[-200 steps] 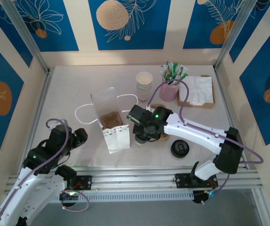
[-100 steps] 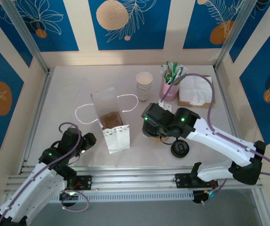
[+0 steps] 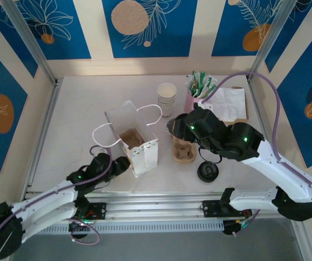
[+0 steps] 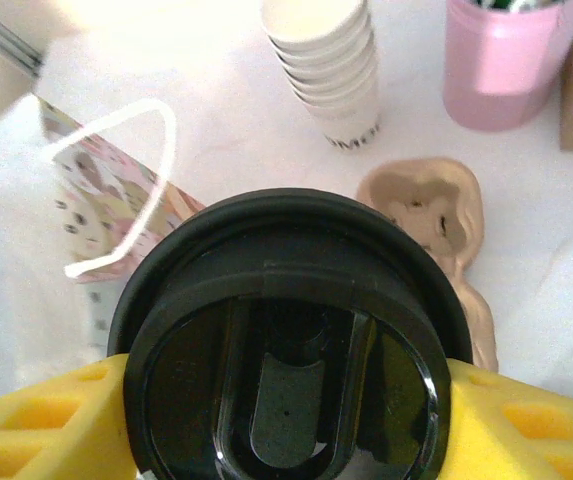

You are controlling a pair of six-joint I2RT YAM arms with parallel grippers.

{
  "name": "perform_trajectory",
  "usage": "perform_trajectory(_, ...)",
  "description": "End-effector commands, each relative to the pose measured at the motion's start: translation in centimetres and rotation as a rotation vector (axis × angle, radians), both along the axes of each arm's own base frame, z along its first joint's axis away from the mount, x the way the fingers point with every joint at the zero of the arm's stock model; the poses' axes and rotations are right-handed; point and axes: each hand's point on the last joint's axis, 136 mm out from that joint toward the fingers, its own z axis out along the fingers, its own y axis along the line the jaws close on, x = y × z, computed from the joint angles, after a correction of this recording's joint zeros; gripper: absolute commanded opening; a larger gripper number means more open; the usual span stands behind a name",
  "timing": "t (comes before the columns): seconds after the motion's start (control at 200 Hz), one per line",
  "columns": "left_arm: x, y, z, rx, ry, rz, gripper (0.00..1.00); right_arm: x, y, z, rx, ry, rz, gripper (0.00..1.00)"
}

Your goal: Pack the takeout coffee

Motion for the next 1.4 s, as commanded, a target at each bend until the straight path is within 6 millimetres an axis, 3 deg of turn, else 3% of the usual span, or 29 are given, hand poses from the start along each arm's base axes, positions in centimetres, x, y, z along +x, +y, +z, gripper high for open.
perform_trajectory(0.0, 1.0, -3.2, 2.4, -0.071, -0.081, -0.035, 0.7, 0.7, -0.1, 3.4, 0.034, -0.105, 0.011, 0.65)
perform_trajectory(0.12, 0.5, -5.3, 2.8, -0.044, -0.1, -0.088, 0.7, 0.8, 0.2, 5.3, 0.071, -0.145, 0.022, 0.65)
perform_trajectory(0.225, 0.1, -5.0, 3.0, 0.047, -0.128, -0.076, 0.7, 1.0, 0.5, 6.0, 0.074, -0.168, 0.029, 0.65)
perform_trajectory(0.33, -0.3, -2.0, 2.7, 0.192, -0.121, -0.021, 0.68, 1.1, 0.7, 6.2, 0.071, -0.167, 0.032, 0.65)
perform_trajectory(0.43, -0.7, 0.9, 3.5, 0.342, -0.154, -0.039, 0.52, 1.1, 1.1, 6.6, 0.077, -0.177, 0.046, 0.65)
perform_trajectory(0.63, -1.5, 7.5, 6.0, 0.592, -0.215, -0.007, 0.51, 0.9, 3.2, 8.2, 0.112, -0.201, 0.12, 0.65)
perform_trajectory(0.79, -2.0, 9.6, 7.1, 0.569, -0.278, 0.025, 0.51, 0.7, 5.7, 8.7, 0.1, -0.208, 0.19, 0.65)
perform_trajectory(0.935, -2.0, 12.2, 8.6, 0.67, -0.243, 0.124, 0.51, 0.1, 8.7, 9.0, 0.098, -0.206, 0.295, 0.65)
perform_trajectory(1.075, -1.5, 12.8, 8.5, 0.668, -0.21, 0.164, 0.52, -0.2, 11.4, 8.3, 0.043, -0.195, 0.387, 0.64)
perform_trajectory(1.396, 1.2, 11.9, 7.3, 0.332, -0.116, 0.227, 0.54, 0.1, 14.8, 4.7, -0.148, -0.136, 0.541, 0.61)
